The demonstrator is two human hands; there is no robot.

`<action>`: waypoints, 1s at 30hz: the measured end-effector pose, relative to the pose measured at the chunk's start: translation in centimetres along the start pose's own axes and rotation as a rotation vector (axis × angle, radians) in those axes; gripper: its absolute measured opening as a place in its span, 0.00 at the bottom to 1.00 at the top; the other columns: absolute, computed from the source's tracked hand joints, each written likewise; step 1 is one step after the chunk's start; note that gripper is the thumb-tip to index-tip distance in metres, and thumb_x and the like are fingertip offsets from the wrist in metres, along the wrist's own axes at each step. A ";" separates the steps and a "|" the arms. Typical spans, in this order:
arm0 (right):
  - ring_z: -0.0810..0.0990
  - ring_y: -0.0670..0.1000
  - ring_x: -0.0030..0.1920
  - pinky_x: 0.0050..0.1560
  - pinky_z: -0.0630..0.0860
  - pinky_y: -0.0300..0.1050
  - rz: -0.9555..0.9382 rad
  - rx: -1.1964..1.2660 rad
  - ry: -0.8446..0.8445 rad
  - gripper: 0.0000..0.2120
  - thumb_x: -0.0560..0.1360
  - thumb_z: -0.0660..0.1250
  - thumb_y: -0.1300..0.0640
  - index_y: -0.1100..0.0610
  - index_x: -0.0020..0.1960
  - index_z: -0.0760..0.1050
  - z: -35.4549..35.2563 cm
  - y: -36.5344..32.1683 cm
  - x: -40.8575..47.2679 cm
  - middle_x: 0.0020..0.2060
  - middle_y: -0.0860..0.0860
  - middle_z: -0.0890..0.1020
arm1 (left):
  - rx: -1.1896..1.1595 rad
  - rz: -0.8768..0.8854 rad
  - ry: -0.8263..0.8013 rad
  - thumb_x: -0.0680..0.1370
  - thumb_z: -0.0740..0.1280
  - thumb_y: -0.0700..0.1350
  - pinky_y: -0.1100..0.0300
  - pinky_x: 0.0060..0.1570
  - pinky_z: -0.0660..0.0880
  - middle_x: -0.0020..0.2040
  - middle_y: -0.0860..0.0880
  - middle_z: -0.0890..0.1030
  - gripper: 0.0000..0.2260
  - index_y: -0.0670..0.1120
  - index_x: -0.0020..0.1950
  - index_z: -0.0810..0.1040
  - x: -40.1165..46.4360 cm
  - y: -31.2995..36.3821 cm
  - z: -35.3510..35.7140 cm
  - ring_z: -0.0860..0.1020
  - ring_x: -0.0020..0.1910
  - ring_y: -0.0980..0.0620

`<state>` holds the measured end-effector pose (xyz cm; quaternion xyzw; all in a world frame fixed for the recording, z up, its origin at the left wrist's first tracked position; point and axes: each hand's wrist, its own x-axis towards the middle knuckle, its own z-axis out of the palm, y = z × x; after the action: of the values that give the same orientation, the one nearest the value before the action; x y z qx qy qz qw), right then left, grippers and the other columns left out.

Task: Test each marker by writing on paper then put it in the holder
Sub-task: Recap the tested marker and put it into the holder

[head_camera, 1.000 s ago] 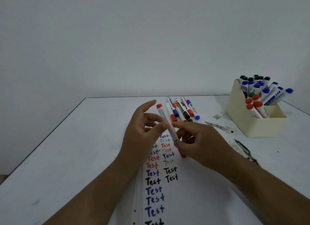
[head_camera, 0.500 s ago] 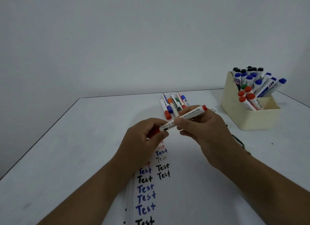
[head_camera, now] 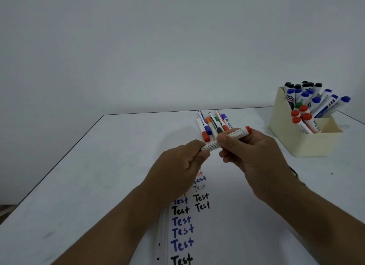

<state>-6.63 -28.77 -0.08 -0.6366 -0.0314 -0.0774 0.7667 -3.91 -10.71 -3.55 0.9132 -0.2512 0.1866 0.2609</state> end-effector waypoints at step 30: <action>0.87 0.54 0.45 0.46 0.83 0.43 0.097 -0.376 -0.373 0.06 0.70 0.76 0.63 0.58 0.47 0.82 0.2 1.1 -4.7 0.42 0.55 0.86 | 0.268 -0.337 -0.082 0.78 0.59 0.68 0.51 0.53 0.77 0.59 0.53 0.81 0.22 0.59 0.66 0.75 0.8 -4.6 1.3 0.78 0.52 0.52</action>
<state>-11.11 -28.00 -1.81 -0.7719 -0.1266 0.0734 0.6187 -0.44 -8.34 -6.02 0.9756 -0.0784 0.1350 0.1542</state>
